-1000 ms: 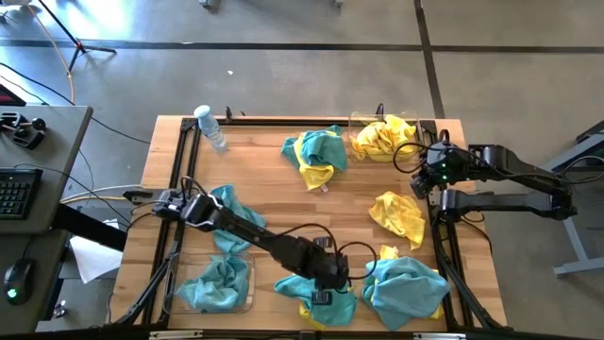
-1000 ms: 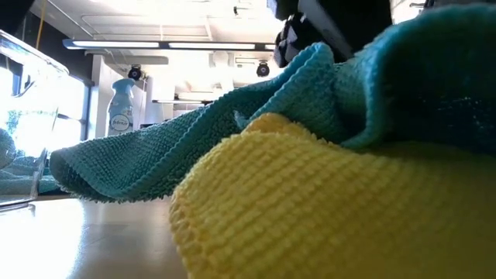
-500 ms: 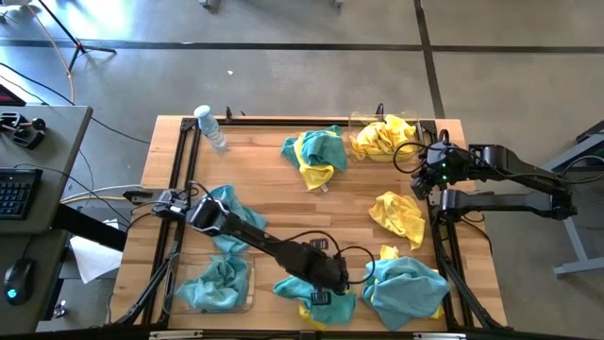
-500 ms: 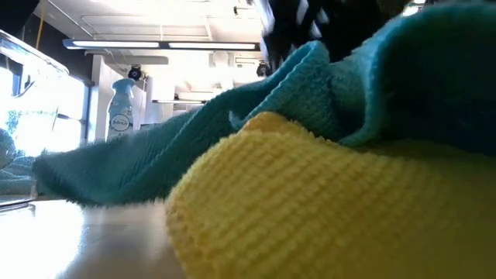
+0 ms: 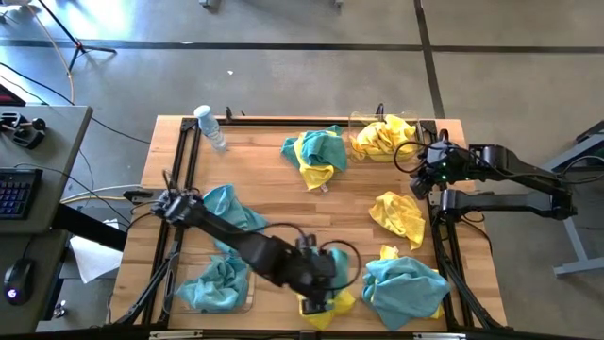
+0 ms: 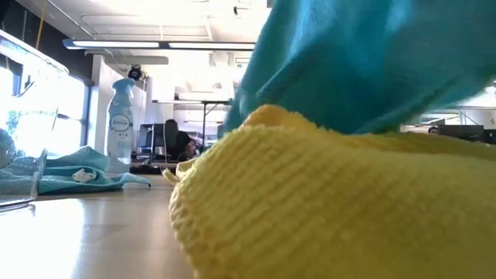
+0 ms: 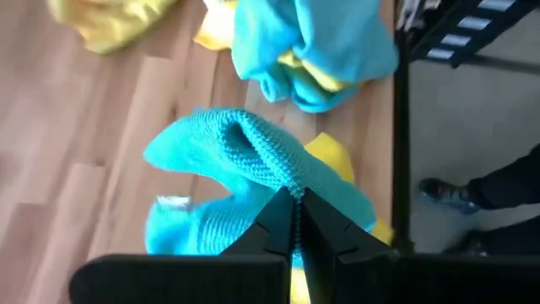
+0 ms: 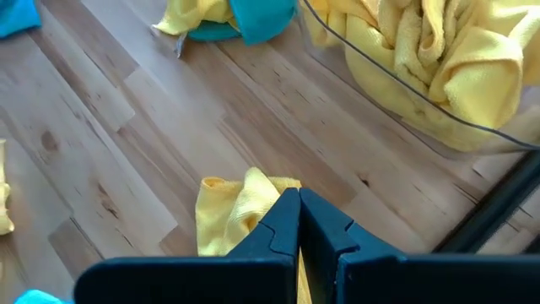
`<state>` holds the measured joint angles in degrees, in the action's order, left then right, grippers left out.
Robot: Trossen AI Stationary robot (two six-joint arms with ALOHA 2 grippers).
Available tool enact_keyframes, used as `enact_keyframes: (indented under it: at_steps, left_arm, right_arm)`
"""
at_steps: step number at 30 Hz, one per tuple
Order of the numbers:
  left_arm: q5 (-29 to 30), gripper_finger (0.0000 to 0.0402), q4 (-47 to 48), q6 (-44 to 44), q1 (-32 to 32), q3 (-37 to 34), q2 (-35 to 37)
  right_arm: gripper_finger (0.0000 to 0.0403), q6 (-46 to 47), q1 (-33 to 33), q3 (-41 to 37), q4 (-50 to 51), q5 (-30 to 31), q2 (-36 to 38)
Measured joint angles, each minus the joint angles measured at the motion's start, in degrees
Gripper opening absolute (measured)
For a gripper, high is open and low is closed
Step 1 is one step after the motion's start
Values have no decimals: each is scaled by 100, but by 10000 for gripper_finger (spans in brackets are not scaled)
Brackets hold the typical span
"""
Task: Sort microfiber towel by color & place in baskets
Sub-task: Put the blue microfiber towel into the bottom transparent bin
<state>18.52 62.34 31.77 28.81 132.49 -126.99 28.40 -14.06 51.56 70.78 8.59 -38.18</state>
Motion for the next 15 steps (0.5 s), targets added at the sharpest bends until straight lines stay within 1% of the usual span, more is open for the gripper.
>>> enact_keyframes:
  at_steps: [3,7,10,15]
  left_arm:
    - [163,1,241,55,155,0,362]
    - [173,0,797,139,352,0,862]
    - [257,0,1399,571,522,0,1202]
    - [294,0,2556,1446,870,-2,1688]
  right_arm:
    - [0,-16,-4,-53,-124,31,-4]
    - [0,6,-2,-267,-456,-29,-1]
    - [0,159,-2,-522,-697,-165,-4]
    - [0,391,-2,-1046,-1278,-599,-6]
